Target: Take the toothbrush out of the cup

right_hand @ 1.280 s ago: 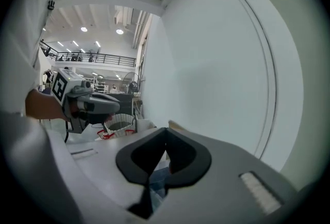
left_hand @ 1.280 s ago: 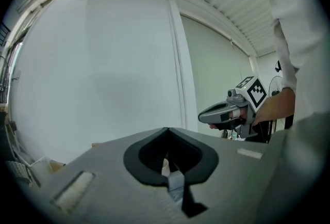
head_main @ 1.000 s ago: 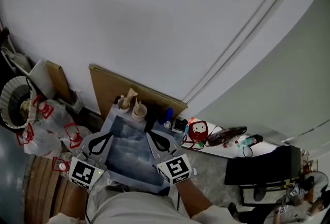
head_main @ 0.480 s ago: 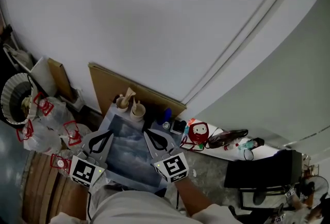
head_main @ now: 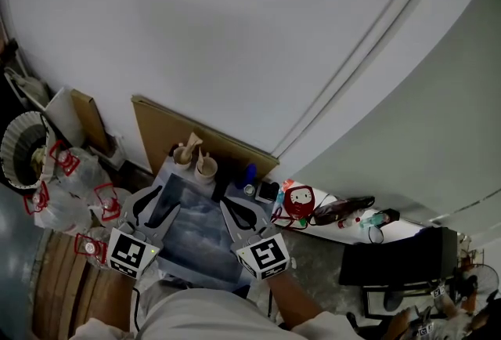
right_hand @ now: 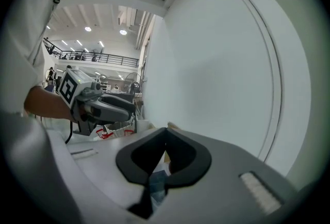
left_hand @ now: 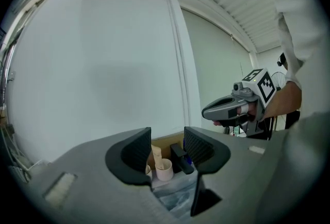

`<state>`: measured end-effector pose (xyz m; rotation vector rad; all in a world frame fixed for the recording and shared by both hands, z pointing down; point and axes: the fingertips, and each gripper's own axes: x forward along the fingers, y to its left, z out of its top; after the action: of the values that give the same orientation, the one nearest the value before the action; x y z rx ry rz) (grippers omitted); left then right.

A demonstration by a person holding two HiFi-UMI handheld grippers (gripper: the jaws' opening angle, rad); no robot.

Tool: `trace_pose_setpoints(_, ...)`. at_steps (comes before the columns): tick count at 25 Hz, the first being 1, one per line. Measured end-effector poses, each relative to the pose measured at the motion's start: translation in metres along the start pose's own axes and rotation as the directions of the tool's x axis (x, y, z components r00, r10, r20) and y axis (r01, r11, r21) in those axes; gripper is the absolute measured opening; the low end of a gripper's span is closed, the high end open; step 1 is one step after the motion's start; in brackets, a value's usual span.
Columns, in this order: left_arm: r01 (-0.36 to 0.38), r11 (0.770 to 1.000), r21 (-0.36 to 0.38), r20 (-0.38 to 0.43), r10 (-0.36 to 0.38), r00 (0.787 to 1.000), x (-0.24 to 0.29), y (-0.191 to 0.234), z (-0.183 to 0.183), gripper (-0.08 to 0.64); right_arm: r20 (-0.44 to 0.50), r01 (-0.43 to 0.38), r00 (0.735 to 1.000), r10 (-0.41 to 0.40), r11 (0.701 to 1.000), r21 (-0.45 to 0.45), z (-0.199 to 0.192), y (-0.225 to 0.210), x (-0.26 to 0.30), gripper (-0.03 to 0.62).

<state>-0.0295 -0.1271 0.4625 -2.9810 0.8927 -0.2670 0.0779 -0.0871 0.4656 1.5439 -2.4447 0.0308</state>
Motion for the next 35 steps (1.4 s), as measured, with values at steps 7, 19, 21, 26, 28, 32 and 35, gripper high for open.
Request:
trace_pose_setpoints(7,0.002,1.0,-0.003,-0.035,-0.002,0.999,0.011,0.003,-0.012,0.206,0.007,0.009,1.0,-0.008,1.0,-0.003,0.003,-0.001,-0.008,0.002)
trace_pose_setpoints(19,0.001,1.0,-0.022,-0.118,-0.004,0.993,0.058,0.032,-0.056,0.192,0.008,0.048,0.999,-0.048,0.999,-0.02,0.01,-0.003,-0.024,0.002)
trace_pose_setpoints(21,0.001,1.0,-0.027,-0.14,-0.005,0.99,0.07,0.039,-0.069,0.192,0.01,0.061,0.998,-0.061,0.998,-0.023,0.013,-0.004,-0.026,0.002)
trace_pose_setpoints(26,0.019,1.0,-0.022,-0.193,-0.023,0.981,0.096,0.049,-0.097,0.192,0.024,0.092,0.995,-0.092,0.996,0.0,0.029,-0.004,-0.032,0.002)
trace_pose_setpoints(28,0.03,0.999,-0.03,-0.206,-0.035,0.978,0.106,0.05,-0.1,0.192,0.023,0.107,0.994,-0.107,0.994,-0.003,0.03,-0.007,-0.035,0.002)
trace_pose_setpoints(32,0.048,0.998,-0.037,-0.221,-0.055,0.974,0.123,0.052,-0.109,0.186,0.02,0.135,0.991,-0.135,0.991,0.002,0.032,-0.011,-0.04,0.002)
trace_pose_setpoints(35,0.049,0.998,-0.039,-0.236,-0.057,0.97,0.133,0.057,-0.118,0.183,0.017,0.152,0.988,-0.152,0.988,0.005,0.031,-0.014,-0.042,0.002)
